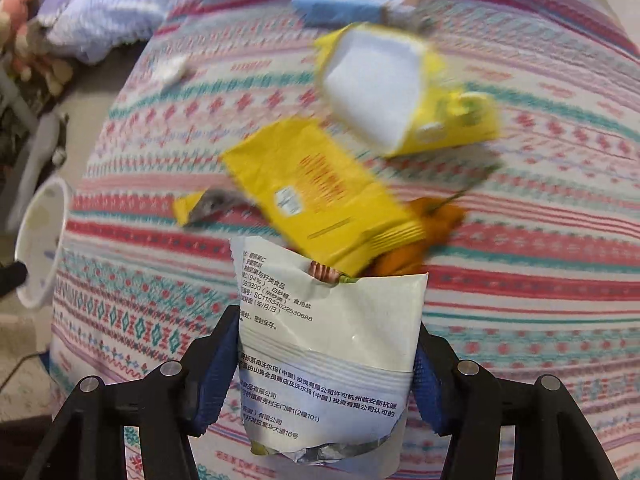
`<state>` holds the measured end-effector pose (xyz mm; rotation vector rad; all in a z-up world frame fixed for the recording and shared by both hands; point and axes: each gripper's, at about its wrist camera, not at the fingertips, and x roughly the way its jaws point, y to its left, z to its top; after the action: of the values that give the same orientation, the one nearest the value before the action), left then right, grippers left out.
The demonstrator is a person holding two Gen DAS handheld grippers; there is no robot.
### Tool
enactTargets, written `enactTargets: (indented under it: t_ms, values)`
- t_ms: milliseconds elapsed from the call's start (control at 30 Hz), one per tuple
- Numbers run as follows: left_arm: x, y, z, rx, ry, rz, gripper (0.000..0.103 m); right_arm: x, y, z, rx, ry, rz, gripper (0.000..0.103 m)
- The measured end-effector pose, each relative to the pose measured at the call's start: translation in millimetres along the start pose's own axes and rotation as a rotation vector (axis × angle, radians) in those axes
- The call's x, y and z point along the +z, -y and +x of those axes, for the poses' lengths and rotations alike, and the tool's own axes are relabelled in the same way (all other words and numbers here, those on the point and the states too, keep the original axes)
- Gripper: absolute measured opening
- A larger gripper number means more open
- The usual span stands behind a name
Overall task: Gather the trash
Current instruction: 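Grasp the flat yellow packet with the left tool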
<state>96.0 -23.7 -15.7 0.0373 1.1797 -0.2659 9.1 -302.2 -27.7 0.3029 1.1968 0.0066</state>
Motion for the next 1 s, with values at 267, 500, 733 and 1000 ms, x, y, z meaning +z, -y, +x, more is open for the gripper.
enactTargets:
  t_ms: [267,500,733,1000]
  values:
    - [20.0,58.2,25.2,-0.026,-0.017,0.071,0.102,9.8,38.0,-19.5,-0.041,0.055,0.105,0.065]
    - [34.8,95.8,58.0,-0.064,-0.007,0.169,0.099,14.8,66.8,-22.3,-0.073,0.058,0.134,0.065]
    - [41.5,118.9,80.7,-0.081,-0.012,0.275,0.069,24.0,89.5,-15.9,-0.079,0.044,0.157,0.065]
    - [41.1,128.8,87.6,-0.096,-0.005,0.299,0.029,27.9,102.6,-10.9,-0.087,0.039,0.15,0.065]
